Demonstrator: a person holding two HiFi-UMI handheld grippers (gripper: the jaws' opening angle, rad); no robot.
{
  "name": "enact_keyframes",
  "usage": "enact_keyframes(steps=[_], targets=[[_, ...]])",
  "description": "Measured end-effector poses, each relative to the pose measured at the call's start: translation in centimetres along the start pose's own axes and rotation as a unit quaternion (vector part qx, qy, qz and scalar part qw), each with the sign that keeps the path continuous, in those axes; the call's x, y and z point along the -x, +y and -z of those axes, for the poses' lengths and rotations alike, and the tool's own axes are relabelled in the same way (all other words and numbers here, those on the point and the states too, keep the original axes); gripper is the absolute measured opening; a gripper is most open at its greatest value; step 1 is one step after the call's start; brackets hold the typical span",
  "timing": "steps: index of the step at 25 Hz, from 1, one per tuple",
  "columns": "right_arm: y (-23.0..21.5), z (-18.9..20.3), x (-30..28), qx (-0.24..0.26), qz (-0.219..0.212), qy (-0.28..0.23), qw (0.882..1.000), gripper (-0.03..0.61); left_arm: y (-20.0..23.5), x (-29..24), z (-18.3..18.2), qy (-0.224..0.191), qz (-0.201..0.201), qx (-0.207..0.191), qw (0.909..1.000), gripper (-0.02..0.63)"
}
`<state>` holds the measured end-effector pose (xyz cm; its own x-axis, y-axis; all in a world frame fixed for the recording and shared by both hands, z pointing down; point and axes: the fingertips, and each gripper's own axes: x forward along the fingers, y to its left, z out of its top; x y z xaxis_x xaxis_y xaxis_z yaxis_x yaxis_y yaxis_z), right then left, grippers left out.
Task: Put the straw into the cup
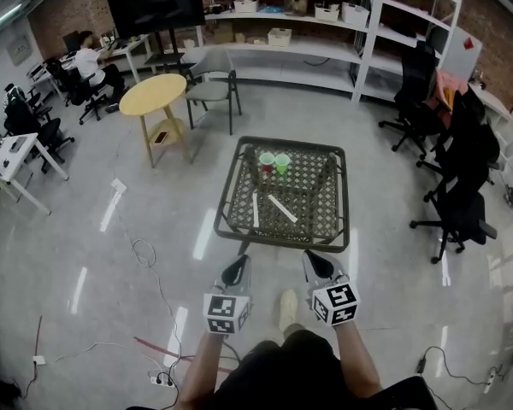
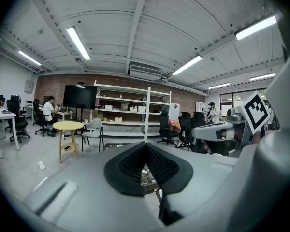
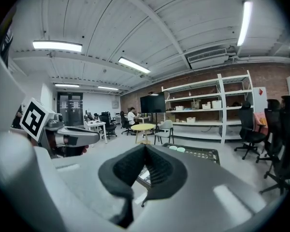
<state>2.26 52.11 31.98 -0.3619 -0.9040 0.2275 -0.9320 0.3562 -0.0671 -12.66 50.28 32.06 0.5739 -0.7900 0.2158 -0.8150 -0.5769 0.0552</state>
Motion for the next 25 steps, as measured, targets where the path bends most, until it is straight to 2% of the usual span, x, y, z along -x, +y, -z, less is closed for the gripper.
enact_keyframes(steps=[13,25], targets=[[-6.6,-2.0,-11.3,0.004,-0.026,0.015,1.000,0.002,4.7,-11.7,-2.1,0.003,-0.015,0.013,0.9998,0.005],[-12.6,-1.7,-22.8,-0.009,-0.066,0.050,0.996,0.002,10.2,-22.2,-2.4,0.031,-0.052,0.032,0.9977,0.006]])
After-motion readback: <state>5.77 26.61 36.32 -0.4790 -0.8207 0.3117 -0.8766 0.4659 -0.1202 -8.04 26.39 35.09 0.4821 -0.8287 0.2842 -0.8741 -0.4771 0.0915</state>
